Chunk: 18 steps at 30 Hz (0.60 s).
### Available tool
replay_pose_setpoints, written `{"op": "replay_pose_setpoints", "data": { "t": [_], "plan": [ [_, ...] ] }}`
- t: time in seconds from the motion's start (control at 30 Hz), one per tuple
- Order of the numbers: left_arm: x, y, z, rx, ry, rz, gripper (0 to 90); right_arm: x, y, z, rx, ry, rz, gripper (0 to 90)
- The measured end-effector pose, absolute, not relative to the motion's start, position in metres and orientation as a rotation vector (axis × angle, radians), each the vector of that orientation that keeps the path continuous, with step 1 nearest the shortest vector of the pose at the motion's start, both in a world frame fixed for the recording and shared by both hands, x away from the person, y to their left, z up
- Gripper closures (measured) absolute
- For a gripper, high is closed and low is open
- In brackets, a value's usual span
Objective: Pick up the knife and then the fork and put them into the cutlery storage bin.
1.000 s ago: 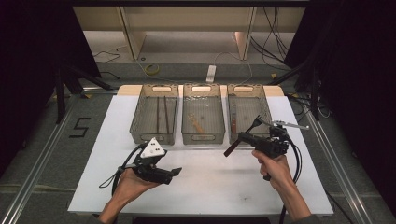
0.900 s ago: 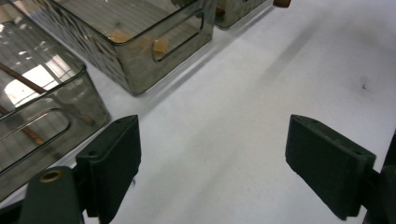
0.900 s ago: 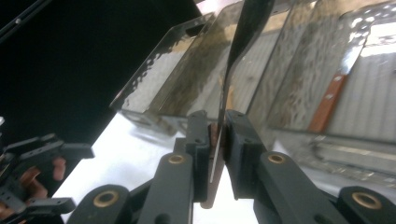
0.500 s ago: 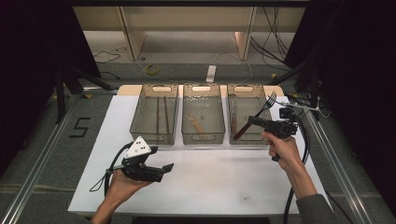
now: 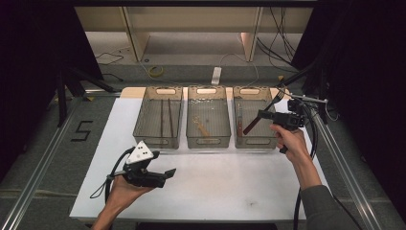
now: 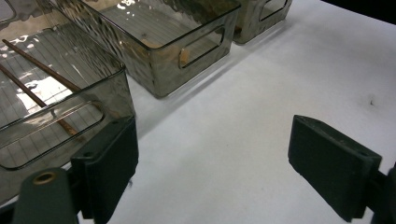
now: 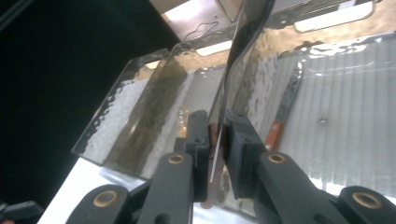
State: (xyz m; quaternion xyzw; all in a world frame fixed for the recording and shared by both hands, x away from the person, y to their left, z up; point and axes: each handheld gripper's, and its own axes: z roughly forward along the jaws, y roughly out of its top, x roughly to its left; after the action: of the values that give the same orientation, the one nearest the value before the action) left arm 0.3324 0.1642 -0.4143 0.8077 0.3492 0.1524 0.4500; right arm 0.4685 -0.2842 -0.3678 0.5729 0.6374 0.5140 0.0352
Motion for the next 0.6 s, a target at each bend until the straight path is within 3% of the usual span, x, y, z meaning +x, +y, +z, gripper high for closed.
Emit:
{"op": "replay_pose_setpoints", "data": {
  "t": [0.6],
  "plan": [
    [0.332,0.166,-0.414,1.992,0.865,0.391,15.4,0.503,-0.268,-0.371,1.799,2.016,1.368,80.5]
  ]
}}
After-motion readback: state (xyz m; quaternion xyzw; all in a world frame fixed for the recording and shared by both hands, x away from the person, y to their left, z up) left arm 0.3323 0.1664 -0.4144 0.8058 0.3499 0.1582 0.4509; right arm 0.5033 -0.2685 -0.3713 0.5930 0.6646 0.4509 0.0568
